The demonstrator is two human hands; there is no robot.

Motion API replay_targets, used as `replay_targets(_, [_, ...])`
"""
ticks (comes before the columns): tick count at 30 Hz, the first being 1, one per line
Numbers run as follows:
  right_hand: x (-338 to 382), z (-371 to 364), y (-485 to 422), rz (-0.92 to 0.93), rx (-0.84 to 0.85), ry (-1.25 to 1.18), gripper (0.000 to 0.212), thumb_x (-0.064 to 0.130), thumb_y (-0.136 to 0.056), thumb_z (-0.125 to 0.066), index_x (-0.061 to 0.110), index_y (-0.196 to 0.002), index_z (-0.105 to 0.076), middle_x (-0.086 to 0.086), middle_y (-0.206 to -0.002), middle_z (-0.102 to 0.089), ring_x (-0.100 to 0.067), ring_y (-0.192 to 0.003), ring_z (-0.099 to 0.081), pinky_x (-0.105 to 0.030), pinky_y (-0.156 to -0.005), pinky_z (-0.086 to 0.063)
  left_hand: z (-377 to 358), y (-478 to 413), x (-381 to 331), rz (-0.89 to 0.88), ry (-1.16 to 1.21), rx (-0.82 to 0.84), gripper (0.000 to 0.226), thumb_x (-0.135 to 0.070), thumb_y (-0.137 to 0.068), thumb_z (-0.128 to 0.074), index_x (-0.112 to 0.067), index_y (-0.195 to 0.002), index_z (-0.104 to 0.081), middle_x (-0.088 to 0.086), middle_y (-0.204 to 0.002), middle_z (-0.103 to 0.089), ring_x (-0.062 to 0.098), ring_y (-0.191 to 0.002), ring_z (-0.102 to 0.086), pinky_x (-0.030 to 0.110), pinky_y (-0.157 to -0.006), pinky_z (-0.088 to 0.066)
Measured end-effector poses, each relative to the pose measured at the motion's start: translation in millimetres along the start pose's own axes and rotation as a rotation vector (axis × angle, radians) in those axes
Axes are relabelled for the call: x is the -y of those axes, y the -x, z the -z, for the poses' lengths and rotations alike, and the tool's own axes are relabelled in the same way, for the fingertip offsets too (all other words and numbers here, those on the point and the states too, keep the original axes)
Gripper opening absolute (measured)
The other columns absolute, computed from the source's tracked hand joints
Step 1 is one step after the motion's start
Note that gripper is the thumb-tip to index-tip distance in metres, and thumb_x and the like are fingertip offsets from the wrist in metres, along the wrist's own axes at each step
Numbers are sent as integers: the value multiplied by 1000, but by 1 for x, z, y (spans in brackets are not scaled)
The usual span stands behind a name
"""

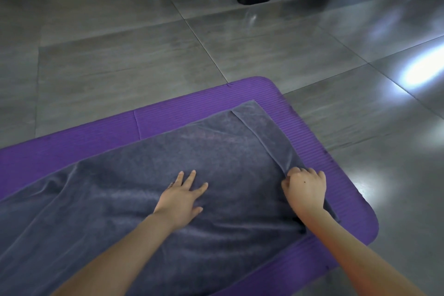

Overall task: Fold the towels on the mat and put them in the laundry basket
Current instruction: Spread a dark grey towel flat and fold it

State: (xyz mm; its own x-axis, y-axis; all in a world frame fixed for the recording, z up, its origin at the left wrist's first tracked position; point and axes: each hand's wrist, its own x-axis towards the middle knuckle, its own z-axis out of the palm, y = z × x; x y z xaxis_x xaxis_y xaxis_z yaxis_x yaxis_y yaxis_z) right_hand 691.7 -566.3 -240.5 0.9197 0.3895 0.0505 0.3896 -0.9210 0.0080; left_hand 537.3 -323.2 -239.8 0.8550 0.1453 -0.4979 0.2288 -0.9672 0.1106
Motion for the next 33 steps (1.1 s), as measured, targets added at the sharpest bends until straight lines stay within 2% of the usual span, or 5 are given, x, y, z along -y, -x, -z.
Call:
replay_targets(6, [14,10,-17,10,204,94,18,33,-85,-55,20,-76,-64,1,-77,-68,-22,-73,-62,-34,-77,-31,5,2,1,-11,-7,-20,58,-48,-95,-41,-42,-147,-16,0,-159,6,27,-146,0,35,-111,-29])
replay_targets(12, [60,4,-74,115,-94,-115,18,16,-61,-82,14,-56,-65,-4,-50,-60,-26,-45,-58,-31,-57,-40,2,-16,11,68,219,-490,33,-27,-80,-47,-17,-96,-73,7,-109,-69,30,-100,-67,35,-77,-56])
replay_targets(18, [108,-6,-127,158,-107,12,13,11,-64,-79,11,-65,-66,-5,-57,-62,-26,-54,-58,-35,-64,-45,18,-59,26,244,217,-313,62,-45,-97,-35,-19,-150,-15,5,-159,-3,27,-146,1,34,-116,-23])
replay_targets(22, [115,-17,-156,166,0,145,28,28,-97,-46,8,-112,-60,-8,-105,-66,-28,-100,-58,-40,-93,-35,37,-79,44,258,207,-202,78,-60,-91,-37,-21,-151,-6,4,-159,2,28,-146,5,38,-118,-16])
replay_targets(33, [129,-30,-182,74,22,-136,25,22,-94,-45,7,-95,-65,-11,-85,-69,-30,-78,-64,-29,-61,-35,43,-92,48,219,7,-45,81,-61,-92,-32,-18,-151,3,15,-156,13,39,-143,9,45,-117,-8])
